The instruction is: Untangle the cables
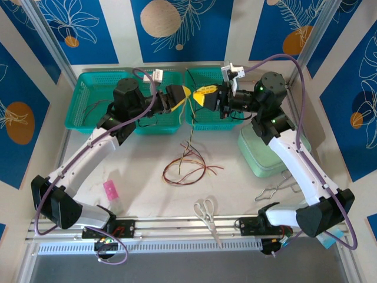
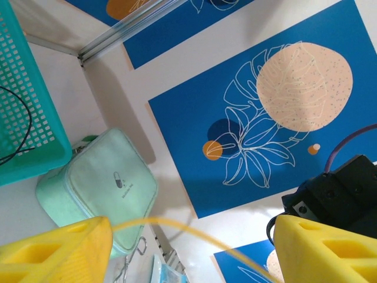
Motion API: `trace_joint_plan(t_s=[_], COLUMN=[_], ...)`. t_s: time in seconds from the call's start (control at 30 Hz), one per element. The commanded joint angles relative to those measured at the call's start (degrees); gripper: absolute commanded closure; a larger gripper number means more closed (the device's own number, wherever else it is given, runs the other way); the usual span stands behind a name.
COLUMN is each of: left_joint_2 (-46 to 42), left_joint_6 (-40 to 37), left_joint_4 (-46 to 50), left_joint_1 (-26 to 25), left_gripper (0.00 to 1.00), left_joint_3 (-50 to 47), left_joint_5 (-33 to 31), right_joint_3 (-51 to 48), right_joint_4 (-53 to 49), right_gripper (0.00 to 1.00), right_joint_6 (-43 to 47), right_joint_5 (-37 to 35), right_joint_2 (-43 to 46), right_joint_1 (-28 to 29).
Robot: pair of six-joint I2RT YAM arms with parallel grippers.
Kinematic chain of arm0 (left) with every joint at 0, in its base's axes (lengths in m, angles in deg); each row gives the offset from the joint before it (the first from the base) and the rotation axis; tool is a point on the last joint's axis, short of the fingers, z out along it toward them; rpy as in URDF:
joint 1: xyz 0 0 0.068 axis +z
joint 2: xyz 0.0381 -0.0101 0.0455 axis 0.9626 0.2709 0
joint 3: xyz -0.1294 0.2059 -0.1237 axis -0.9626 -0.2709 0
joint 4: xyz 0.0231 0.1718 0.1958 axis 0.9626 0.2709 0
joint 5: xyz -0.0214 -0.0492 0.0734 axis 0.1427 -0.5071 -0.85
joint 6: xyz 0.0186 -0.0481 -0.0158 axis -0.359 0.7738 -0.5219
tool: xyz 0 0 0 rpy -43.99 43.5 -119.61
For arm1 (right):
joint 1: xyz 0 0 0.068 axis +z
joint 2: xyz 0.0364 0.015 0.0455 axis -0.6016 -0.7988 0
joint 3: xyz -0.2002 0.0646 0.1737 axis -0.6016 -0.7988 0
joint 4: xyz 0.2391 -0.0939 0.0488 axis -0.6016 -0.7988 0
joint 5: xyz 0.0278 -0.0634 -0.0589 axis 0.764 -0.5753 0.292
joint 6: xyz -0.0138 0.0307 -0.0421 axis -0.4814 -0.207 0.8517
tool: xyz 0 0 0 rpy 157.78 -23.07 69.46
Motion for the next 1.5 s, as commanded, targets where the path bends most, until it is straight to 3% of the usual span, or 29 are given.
trace_joint_plan(t_s=[0.0,0.37,0.8,0.9,1.03,1.17,1.3,1.47], left_joint_2=[-0.3,-4.1,-4.5,-4.8,-4.9,-6.0,-8.5,-12.8], left_joint_6=[3.2,1.6,6.6,6.6,6.0,3.6,-0.6,-8.2], left_joint_4=[-6.0,-2.0,-8.3,-8.7,-8.7,-6.2,-3.7,1.7], left_joint_1=[0.6,0.5,0.3,0.3,0.3,0.4,0.5,0.5], left_gripper=[0.28,0.29,0.3,0.45,0.8,0.99,1.0,1.0], left_joint_3=[-1.6,-4.4,-6.7,-7.2,-7.3,-7.3,-7.5,-7.8], left_joint_5=[0.5,-0.3,0.1,0.0,-0.3,-2.8,-7.8,-15.6], right_joint_3=[1.8,4.7,3.5,3.1,3.8,2.5,-0.6,-5.7], right_joint_4=[-0.4,-2.1,-3.8,-2.4,-2.2,-2.3,-2.8,-3.7], right_gripper=[1.0,1.0,1.0,1.0,1.0,1.0,1.0,1.0], right_joint_6=[0.3,2.8,5.3,4.6,3.9,4.1,2.7,1.5], right_joint_5=[1.1,1.5,2.7,2.6,2.8,-0.2,-8.2,-24.2], right_joint_2=[-0.1,-2.7,-5.6,-6.3,-7.1,-5.6,-2.1,4.4], right_joint_1=[0.5,1.7,2.7,2.8,2.9,2.3,1.3,0.5])
